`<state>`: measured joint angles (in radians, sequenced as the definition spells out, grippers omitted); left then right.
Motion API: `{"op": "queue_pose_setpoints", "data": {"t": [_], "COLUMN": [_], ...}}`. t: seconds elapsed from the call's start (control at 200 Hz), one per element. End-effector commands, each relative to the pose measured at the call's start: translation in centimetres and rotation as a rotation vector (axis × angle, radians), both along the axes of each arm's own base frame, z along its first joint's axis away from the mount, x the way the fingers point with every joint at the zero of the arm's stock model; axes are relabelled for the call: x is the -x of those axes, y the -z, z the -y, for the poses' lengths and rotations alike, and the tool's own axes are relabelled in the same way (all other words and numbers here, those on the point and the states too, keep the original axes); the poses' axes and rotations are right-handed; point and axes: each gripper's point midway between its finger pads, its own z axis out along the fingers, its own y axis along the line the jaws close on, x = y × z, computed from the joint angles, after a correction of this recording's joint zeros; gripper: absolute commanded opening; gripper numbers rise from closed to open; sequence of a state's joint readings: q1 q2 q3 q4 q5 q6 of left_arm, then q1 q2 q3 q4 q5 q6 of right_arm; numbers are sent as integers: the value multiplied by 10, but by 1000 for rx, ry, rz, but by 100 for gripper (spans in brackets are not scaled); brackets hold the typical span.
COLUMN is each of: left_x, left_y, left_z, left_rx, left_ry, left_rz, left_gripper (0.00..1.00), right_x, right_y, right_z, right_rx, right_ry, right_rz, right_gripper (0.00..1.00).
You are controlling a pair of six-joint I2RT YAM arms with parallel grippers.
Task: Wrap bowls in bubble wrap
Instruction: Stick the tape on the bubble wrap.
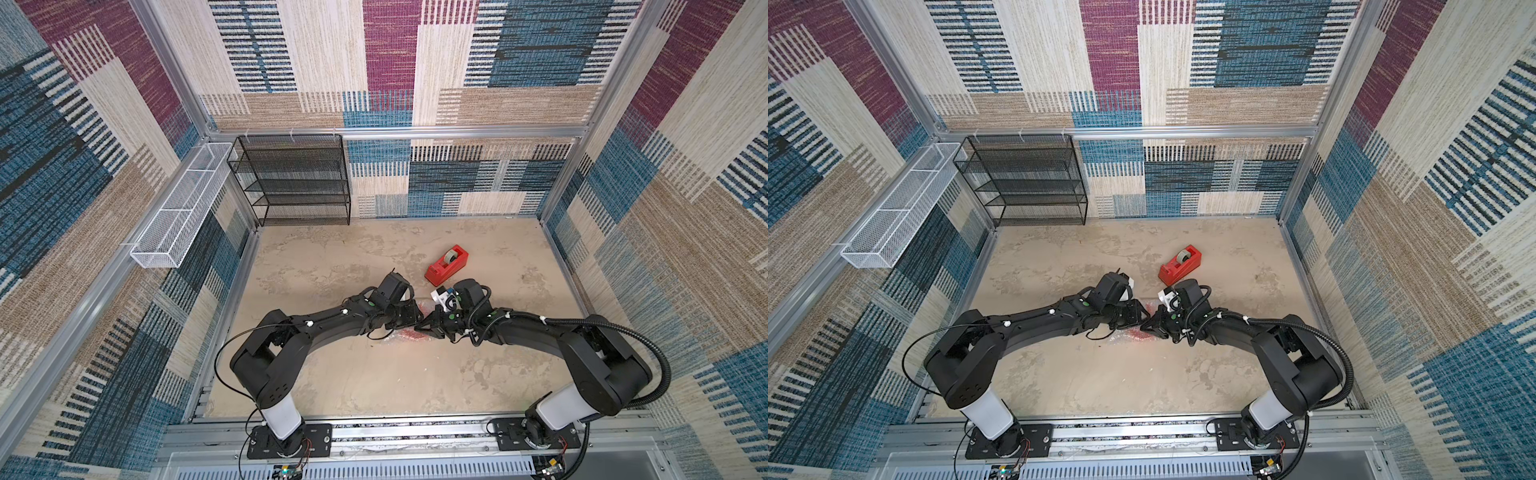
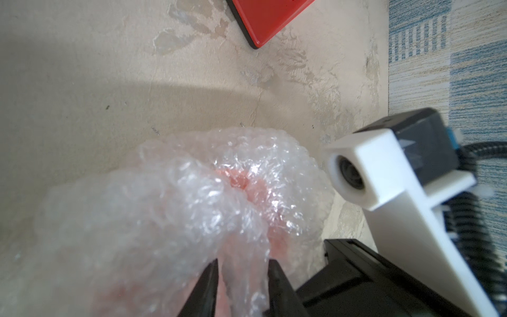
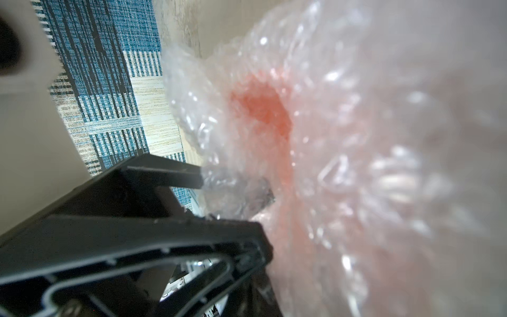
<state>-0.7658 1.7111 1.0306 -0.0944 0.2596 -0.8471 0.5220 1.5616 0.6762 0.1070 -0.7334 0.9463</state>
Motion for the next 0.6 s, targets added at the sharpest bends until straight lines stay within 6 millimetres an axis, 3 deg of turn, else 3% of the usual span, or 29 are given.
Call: {"op": "queue_pose_setpoints", "data": {"t": [0.0,0.596], "left_x": [10,8], "left_y": [2,-9], "left_z": [2,-5], "left_rx": [7,-19], "left_ry": [26,23], "left_rz": [-45,-11], "left_gripper": [35,35], "right_x": [-21,-42], "right_y": [-16,-3], "right_z": [-8,-2], "right_rx": [-46,12], "right_ry": [25,74], "right_rz": [82,43], "right_gripper": [0,0]}}
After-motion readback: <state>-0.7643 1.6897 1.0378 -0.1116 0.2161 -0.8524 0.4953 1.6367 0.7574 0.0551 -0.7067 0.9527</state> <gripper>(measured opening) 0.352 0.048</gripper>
